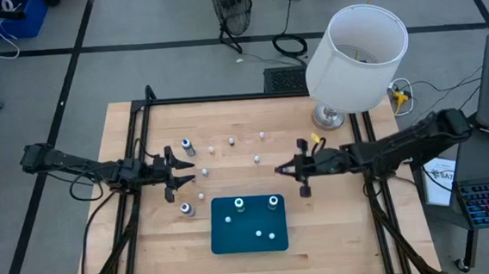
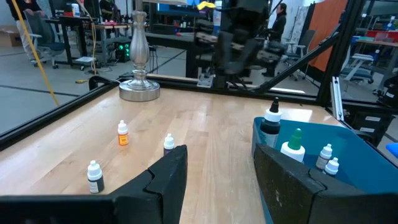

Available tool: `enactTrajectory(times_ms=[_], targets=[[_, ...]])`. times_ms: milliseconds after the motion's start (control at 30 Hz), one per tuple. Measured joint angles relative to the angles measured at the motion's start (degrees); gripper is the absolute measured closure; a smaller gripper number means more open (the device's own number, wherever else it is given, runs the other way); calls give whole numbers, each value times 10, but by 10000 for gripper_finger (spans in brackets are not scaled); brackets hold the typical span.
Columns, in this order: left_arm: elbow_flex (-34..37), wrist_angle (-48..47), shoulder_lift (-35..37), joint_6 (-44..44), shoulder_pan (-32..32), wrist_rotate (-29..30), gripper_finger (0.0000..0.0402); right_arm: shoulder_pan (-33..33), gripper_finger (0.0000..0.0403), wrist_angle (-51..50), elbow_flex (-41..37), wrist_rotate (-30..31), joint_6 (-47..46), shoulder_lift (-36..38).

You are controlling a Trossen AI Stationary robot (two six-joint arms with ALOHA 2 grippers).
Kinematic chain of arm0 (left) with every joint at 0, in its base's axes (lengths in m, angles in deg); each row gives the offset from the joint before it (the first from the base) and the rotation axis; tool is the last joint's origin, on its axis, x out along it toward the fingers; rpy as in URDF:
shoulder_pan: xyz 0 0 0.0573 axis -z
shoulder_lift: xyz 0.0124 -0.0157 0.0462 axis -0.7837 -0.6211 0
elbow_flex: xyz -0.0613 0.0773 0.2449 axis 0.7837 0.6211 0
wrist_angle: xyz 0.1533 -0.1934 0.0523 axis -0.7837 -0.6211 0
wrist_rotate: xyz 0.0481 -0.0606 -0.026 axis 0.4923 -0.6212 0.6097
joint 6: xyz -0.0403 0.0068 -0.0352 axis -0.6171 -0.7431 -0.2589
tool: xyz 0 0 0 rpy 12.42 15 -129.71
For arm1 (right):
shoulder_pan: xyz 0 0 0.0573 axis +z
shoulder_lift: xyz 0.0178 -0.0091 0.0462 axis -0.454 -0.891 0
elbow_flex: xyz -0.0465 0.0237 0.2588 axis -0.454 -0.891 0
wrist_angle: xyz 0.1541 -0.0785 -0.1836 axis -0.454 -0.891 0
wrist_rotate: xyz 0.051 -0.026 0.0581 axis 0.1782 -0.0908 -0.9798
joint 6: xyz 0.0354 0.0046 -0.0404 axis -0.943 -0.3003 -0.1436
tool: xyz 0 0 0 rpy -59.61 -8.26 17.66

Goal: Pick & Place food coloring
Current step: Put the red food coloring bottle into the blue container

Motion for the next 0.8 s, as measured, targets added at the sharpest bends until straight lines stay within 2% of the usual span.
enactTrajectory(times_ms=[167, 333, 467, 667, 733, 800], targets=[[0, 5, 0, -1, 0, 0, 215, 42, 344, 18, 0, -16, 1, 0], [0, 68, -1, 1, 0, 25, 215, 67, 344, 25, 0, -16, 1, 0], [0, 95, 0, 2, 0, 47, 215, 73, 344, 27, 0, -14, 1, -1], [0, 104, -1, 61, -13, 63, 215, 73, 345, 28, 0, -13, 0, -1], [0, 101, -1, 43, -24, 82, 215, 73, 345, 28, 0, -13, 0, -1], [0, 114, -13, 30, -39, 56, 215, 73, 345, 33, 0, -11, -1, -1]])
